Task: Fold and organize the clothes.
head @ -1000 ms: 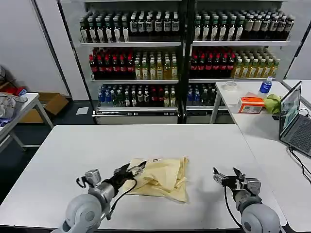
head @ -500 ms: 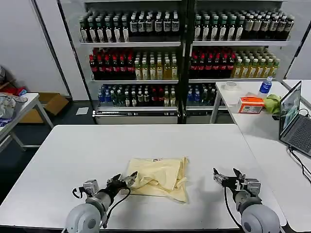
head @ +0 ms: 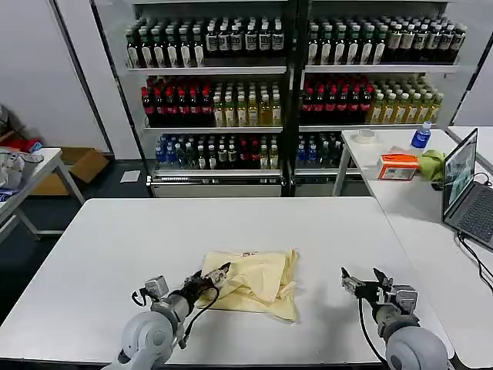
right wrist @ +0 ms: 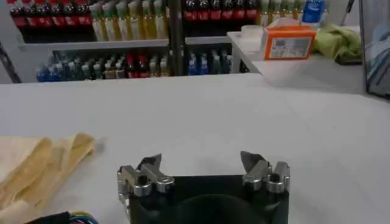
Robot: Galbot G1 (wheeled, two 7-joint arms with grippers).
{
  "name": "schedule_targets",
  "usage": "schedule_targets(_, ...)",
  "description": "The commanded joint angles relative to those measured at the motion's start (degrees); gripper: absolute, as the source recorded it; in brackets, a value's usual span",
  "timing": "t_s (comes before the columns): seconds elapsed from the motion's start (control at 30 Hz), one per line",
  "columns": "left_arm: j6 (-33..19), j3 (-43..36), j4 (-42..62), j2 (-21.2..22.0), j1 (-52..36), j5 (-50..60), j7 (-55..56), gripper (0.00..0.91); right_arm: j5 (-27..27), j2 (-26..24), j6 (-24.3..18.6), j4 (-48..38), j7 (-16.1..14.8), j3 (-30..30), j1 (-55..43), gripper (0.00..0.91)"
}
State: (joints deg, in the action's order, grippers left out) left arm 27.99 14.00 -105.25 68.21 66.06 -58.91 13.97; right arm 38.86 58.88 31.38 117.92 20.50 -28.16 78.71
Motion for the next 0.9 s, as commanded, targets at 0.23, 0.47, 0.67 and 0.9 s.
schedule_targets(0.23, -0.2, 1.3, 3.6, 1.8, -1.4, -9.4, -2.6, 0.071, -0.1, 0.4, 0.2, 0.7, 0.3, -0.9, 1.0, 0.907)
schedule_targets(0.47, -0.1, 2.5, 4.3, 2.6, -1.4, -12.5, -3.3, 0.071, -0.1, 0.6, 0.3, 1.2, 0.5, -1.3, 1.5, 0.907)
schedule_targets(0.67, -0.1, 3.9, 4.2, 3.0, -1.3, -16.6, -3.4, 0.071, -0.1, 0.6, 0.4, 1.8, 0.6, -1.5, 2.0, 0.907)
schedule_targets(0.9, -0.1, 7.2, 3.6, 3.2, -0.7, -21.2, -3.4, 0.071, 0.2, -0.1, 0.5, 2.4, 0.7, -2.3, 2.4, 0.907)
